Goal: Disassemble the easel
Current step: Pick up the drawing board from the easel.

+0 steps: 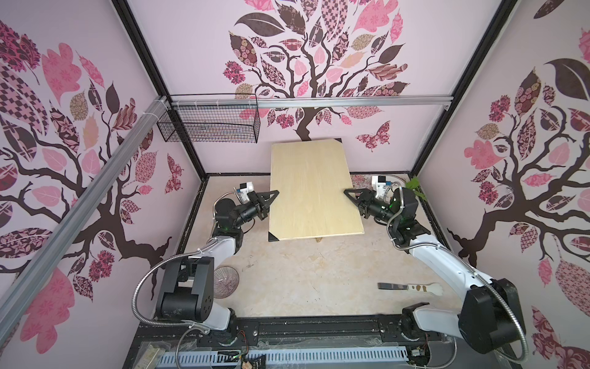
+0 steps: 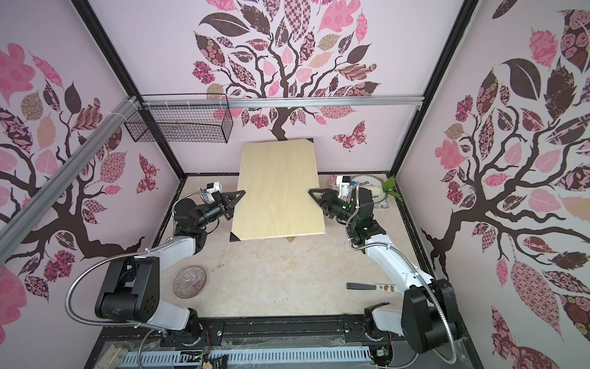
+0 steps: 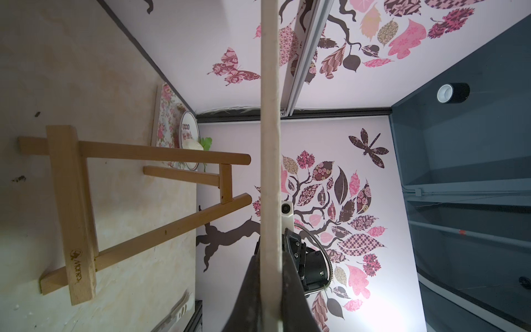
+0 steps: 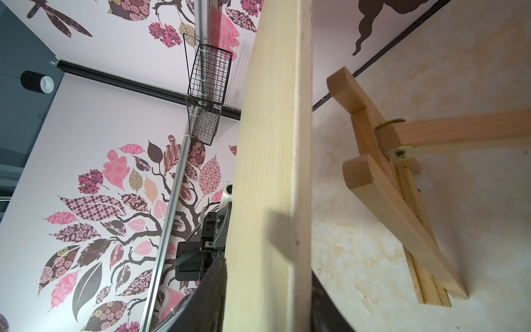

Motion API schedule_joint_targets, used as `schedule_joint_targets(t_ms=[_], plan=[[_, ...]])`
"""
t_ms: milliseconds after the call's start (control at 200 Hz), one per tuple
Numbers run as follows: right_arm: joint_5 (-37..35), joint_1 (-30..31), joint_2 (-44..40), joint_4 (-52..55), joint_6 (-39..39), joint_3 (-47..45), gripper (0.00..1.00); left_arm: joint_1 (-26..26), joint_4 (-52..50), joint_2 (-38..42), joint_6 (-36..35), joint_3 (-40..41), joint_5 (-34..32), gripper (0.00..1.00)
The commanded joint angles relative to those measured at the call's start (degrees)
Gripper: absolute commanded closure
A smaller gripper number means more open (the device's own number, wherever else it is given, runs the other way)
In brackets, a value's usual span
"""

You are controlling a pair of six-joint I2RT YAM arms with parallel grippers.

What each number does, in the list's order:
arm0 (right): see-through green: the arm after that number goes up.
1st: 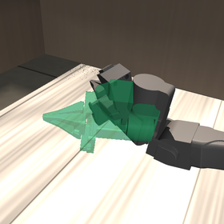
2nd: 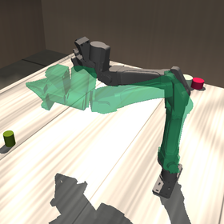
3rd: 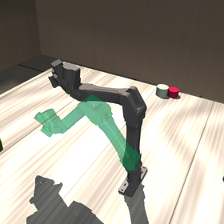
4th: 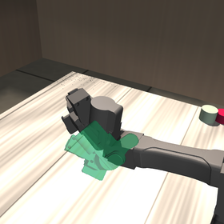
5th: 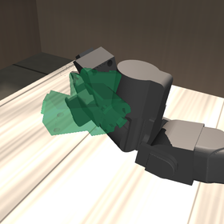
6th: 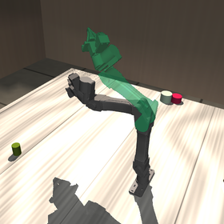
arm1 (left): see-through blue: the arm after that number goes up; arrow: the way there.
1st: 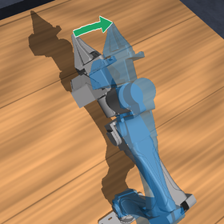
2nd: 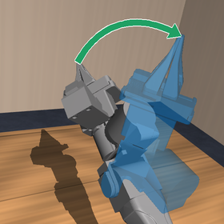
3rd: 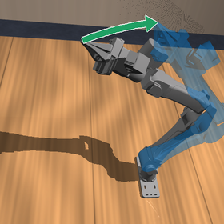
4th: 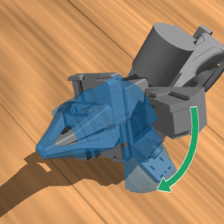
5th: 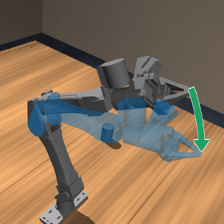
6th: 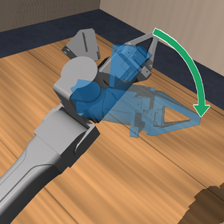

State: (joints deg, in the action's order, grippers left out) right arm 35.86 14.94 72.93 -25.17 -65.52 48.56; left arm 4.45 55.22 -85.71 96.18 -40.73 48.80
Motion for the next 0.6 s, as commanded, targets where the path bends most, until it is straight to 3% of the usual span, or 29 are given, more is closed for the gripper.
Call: schedule_joint_targets(t_ms=[0,155,595], plan=[[1.96,0.44,0.39,-5.87,1.09,4.48,0.52,-0.74,11.21,4.67,1.89,1.08,-2.21,1.00],[1.02,0.44,0.13,-0.21,5.27,5.93,0.43,-1.50,11.21,6.46,3.11,1.59,-4.72,1.00],[-1.30,0.44,0.09,6.71,10.03,9.57,0.27,-3.92,7.75,13.93,3.67,4.21,-12.46,1.00]])
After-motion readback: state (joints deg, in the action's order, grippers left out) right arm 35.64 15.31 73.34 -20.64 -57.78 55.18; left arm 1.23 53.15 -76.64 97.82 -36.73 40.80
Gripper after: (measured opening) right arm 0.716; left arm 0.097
